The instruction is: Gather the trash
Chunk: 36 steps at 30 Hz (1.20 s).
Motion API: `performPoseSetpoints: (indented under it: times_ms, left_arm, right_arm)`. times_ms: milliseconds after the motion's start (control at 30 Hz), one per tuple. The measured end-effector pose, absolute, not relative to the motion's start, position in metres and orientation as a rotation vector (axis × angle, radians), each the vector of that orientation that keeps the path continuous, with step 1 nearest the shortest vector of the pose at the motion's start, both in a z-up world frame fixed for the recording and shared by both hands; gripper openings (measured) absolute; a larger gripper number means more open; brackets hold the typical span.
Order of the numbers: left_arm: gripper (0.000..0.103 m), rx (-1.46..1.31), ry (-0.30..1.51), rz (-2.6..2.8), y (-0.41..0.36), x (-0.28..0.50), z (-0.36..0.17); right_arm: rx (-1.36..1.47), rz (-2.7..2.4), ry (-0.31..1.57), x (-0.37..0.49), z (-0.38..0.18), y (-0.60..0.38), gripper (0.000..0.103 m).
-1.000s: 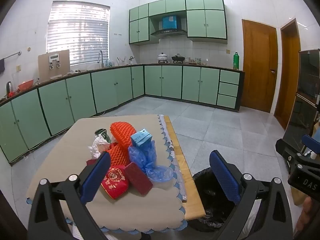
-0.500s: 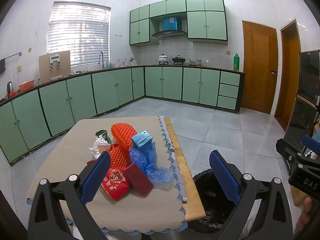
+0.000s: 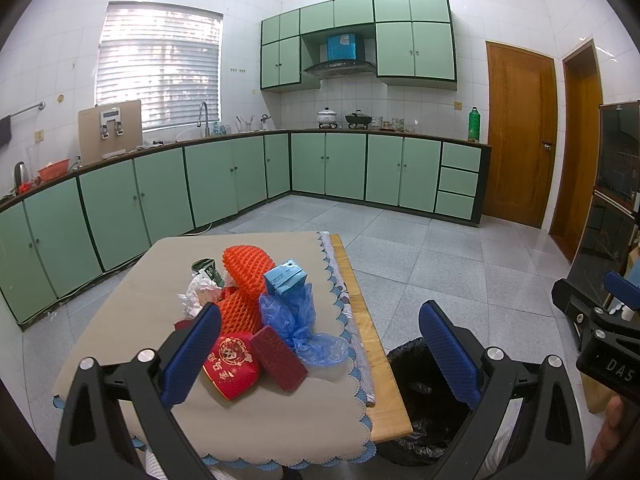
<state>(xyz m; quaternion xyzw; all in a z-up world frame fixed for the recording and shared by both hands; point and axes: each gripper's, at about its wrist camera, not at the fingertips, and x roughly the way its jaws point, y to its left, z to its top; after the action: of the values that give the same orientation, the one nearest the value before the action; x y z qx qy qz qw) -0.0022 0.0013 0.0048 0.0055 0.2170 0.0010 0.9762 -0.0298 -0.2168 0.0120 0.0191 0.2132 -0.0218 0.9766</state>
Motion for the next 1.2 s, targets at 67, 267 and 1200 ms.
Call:
performPoseSetpoints:
  times_ms: [67,267,1200]
  left_arm:
    - [0.097,0.011,0.437,0.002,0.0011,-0.0023,0.0046]
    - [0.097,0.012,0.437,0.002,0.0012,-0.0025,0.004]
    - [0.097,0.01,0.439,0.001,0.0027,-0.0019,0.0033]
  right_arm:
    - [0.04,-0.043,0.43,-0.0299,0.0119,-0.2173,0.098]
    - [0.041,-0.043,0.43,-0.0301,0.0119,-0.2172,0.098]
    - [0.045,-0.043,0.429,-0.0297,0.0126,-0.2175,0.098]
